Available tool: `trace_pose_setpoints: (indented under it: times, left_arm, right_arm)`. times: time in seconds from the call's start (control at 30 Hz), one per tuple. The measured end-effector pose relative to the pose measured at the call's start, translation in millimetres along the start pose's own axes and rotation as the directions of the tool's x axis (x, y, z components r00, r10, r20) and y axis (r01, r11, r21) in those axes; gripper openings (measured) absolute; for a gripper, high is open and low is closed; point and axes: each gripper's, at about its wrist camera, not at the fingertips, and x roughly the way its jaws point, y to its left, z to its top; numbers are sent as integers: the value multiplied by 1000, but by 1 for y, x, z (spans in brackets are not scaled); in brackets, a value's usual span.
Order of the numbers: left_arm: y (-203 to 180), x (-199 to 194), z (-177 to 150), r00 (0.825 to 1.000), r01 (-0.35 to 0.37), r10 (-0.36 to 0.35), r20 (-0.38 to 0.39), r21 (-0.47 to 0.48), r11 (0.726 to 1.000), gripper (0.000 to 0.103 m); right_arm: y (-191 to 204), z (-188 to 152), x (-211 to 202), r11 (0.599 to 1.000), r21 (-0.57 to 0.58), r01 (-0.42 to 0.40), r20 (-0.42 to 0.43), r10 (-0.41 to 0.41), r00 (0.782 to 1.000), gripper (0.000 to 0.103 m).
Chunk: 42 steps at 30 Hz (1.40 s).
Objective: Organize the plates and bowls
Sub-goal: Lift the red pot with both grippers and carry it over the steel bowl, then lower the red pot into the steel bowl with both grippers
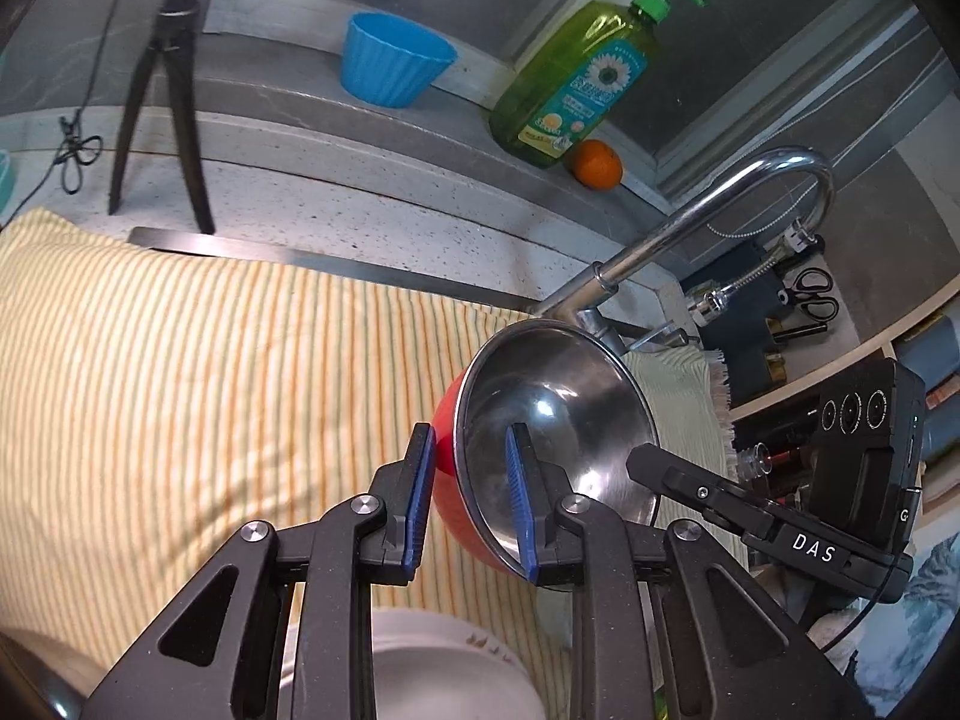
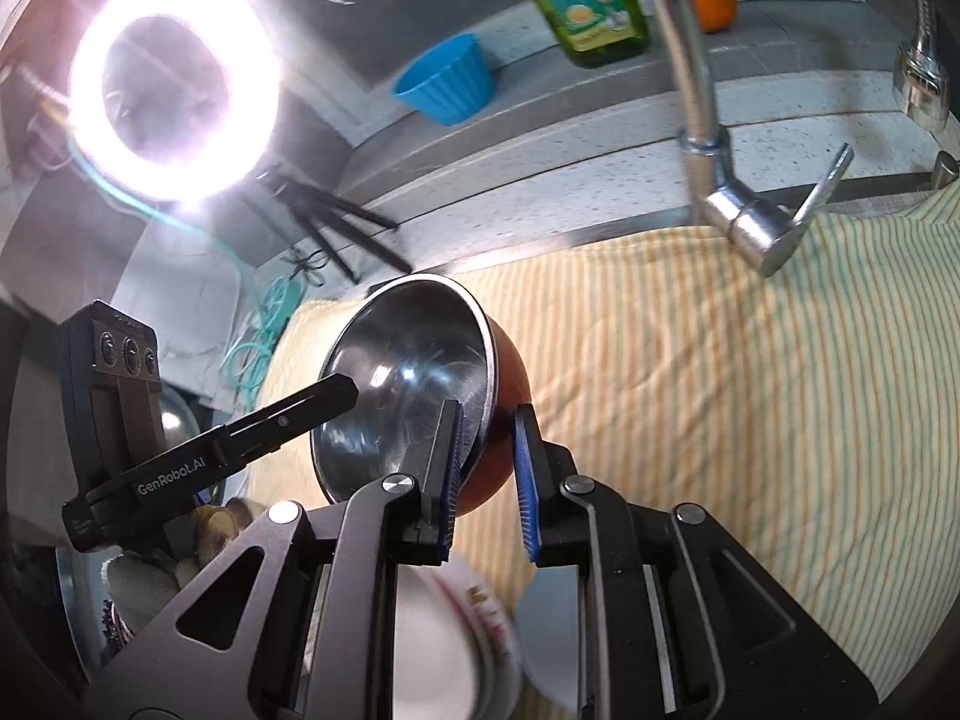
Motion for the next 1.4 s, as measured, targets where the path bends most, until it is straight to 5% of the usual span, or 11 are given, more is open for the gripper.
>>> trace_pose_setpoints:
  times: [0.83, 1.4]
  left_arm:
    - [83, -148, -74, 980, -65, 92, 174, -154, 986, 21]
    - [149, -187, -126, 965, -121, 185, 183, -315, 941, 21]
  right_arm:
    - [149, -86, 23, 965, -221, -144, -131, 117, 985, 17]
    - [220, -128, 85, 912, -363, -193, -280, 91, 956, 17]
